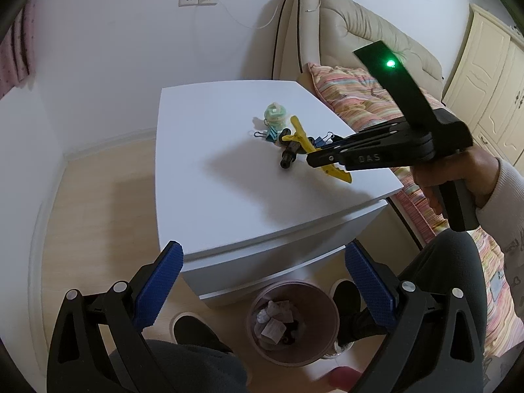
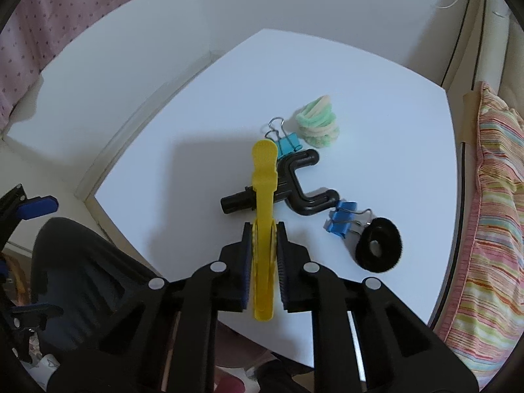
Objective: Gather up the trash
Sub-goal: 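Close the right gripper on the yellow plastic clip, then lift the yellow clip with the right gripper while the left gripper reaches to the green hair tie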
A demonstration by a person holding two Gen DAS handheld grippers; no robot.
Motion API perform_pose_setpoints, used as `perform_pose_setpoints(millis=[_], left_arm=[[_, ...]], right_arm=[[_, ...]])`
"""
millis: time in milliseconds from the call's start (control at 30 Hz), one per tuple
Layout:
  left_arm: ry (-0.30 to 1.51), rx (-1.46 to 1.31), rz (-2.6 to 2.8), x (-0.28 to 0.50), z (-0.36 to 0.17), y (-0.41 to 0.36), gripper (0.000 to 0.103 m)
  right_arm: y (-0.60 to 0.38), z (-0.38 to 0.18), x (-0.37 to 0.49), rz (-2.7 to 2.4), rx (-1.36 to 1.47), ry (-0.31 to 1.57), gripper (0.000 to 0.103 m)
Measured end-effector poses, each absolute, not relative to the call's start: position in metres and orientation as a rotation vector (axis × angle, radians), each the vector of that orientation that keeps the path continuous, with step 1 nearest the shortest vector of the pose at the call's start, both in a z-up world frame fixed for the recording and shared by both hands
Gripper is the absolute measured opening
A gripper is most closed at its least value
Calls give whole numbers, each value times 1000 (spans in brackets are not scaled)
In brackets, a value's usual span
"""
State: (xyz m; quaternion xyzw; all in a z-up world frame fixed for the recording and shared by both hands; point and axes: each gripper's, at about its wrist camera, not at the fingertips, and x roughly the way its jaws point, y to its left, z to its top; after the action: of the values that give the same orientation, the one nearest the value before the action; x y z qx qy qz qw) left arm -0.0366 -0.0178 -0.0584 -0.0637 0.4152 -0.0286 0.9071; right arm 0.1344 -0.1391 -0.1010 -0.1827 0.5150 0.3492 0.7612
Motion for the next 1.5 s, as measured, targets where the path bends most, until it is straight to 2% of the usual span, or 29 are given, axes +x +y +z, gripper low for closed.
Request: perform_pose_setpoints(millis=[267,600,1000,1500], left_arm=[[835,-99,-80,-20,-43,-26,95],[779,-41,-124,29,1,-28,95],[876,-7,-174,116,20,-37,95],[1118,-65,-159,206,-34,-30,95]], right_arm=[[-172,-70,124,749,-297,1054,13],[-193,-51,118,732,-237,998,13],[-216,-40,119,708,-201,980,13],[-230,-38,120,692,-190,985,13]])
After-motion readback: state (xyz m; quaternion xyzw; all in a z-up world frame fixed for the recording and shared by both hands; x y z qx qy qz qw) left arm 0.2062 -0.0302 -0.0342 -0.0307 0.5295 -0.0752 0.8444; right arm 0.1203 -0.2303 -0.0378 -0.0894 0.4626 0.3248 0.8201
